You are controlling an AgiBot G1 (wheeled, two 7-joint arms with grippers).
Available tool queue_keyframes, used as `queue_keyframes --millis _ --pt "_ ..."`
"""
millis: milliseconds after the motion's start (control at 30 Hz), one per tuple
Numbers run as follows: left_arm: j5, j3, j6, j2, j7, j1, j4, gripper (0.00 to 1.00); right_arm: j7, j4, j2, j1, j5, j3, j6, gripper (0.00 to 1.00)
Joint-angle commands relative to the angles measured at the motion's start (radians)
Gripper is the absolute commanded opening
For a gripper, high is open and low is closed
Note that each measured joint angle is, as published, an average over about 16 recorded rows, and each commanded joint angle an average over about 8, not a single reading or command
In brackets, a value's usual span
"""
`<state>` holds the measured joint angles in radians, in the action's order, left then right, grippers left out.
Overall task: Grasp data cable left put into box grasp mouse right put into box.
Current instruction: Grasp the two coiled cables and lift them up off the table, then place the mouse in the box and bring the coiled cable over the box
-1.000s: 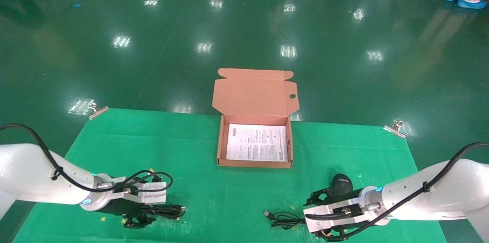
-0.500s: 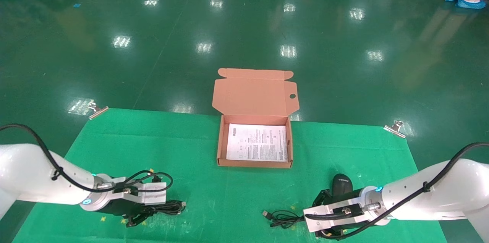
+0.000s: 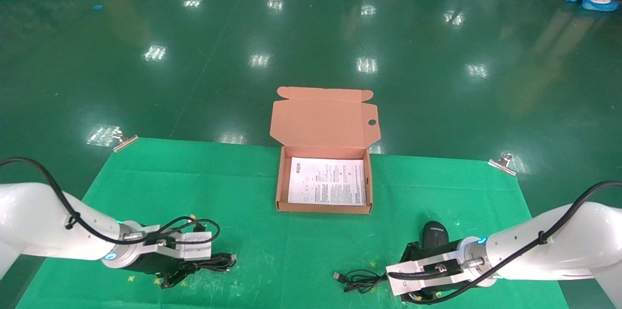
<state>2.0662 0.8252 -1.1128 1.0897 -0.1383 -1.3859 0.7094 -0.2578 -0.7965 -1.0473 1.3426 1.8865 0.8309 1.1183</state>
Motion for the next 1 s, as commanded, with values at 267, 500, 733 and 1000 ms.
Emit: queue_keyframes --millis 267,500,733,1000 --pt "-0.004 -0.005 0.002 -0.02 0.009 -0.001 0.043 0.0 0.005 -0.021 0.021 0.007 -0.017 -0.011 0.013 0.0" --pt "0.017 -0.011 0.003 -0.071 -0.016 -0.004 0.195 0.0 0.067 -0.132 0.115 0.018 -0.079 -0.065 0.032 0.0" --pt "0.069 -0.02 0.0 -0.117 -0.103 -0.016 0.366 0.0 0.156 -0.245 0.221 0.046 -0.128 -0.146 -0.015 0.0" --pt "0.106 -0.034 0.01 -0.135 -0.156 -0.038 0.478 0.0 0.242 -0.351 0.298 0.091 -0.115 -0.211 -0.096 0.0"
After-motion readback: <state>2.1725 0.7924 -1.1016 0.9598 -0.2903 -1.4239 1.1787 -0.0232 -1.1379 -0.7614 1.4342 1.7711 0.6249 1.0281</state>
